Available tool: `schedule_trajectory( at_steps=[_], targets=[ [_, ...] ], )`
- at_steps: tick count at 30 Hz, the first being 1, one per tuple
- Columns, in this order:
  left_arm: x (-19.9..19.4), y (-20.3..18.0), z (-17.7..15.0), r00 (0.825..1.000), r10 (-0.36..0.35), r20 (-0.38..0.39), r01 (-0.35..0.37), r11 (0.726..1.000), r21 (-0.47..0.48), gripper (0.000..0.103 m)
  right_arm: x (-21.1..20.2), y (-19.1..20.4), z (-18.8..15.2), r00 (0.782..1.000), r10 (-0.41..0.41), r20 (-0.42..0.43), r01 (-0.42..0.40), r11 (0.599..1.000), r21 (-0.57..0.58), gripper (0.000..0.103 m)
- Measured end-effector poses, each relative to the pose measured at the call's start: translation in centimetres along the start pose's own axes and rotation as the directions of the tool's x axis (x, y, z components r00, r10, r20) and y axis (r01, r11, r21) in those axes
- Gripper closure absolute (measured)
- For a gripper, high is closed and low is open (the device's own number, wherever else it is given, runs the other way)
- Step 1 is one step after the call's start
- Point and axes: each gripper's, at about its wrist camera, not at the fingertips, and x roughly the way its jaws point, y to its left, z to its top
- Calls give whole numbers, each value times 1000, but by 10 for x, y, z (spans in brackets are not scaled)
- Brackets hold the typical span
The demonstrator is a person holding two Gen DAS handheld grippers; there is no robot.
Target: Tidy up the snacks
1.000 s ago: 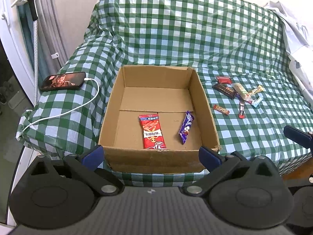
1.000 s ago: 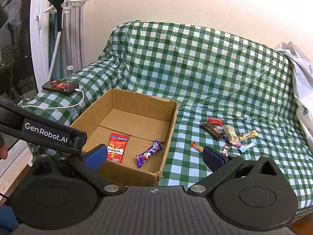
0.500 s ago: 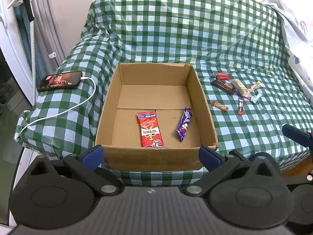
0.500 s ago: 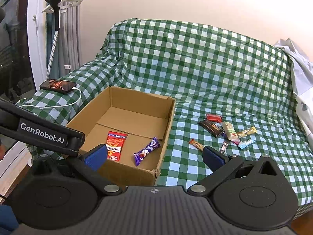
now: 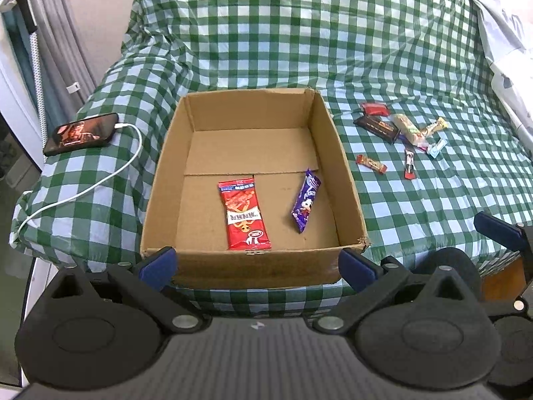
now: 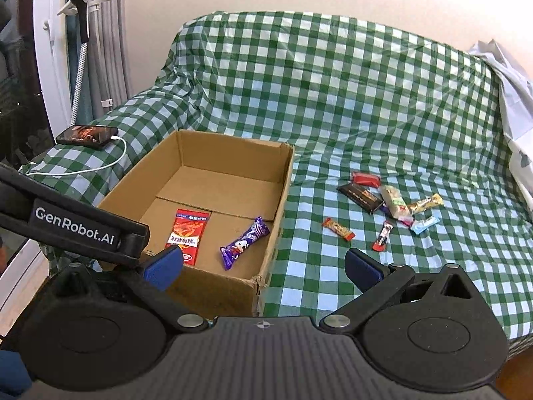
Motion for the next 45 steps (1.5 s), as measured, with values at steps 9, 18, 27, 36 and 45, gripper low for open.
schedule_trajectory(
  at_steps=[9,18,27,36,45],
  targets=[
    [17,-17,11,999,-19,-36,20,999,26,0,17,-16,-2,999,6,-34,-4,999,33,1],
    [32,-32,20,998,-20,-66,23,998,52,0,27,-31,-5,998,12,-59,-8,998,60,1],
    [48,-56,24,994,-33,-104,44,993,109,0,42,-49,-12,995,8,-102,4,993,118,1],
    [78,-66,34,983,-29,-179,48,993,103,0,68,-60,-20,984,27,-174,2,986,167,1],
    [119,-77,53,971,-26,-237,54,992,113,0,105,-73,-22,972,64,-227,-9,972,235,1]
  ],
)
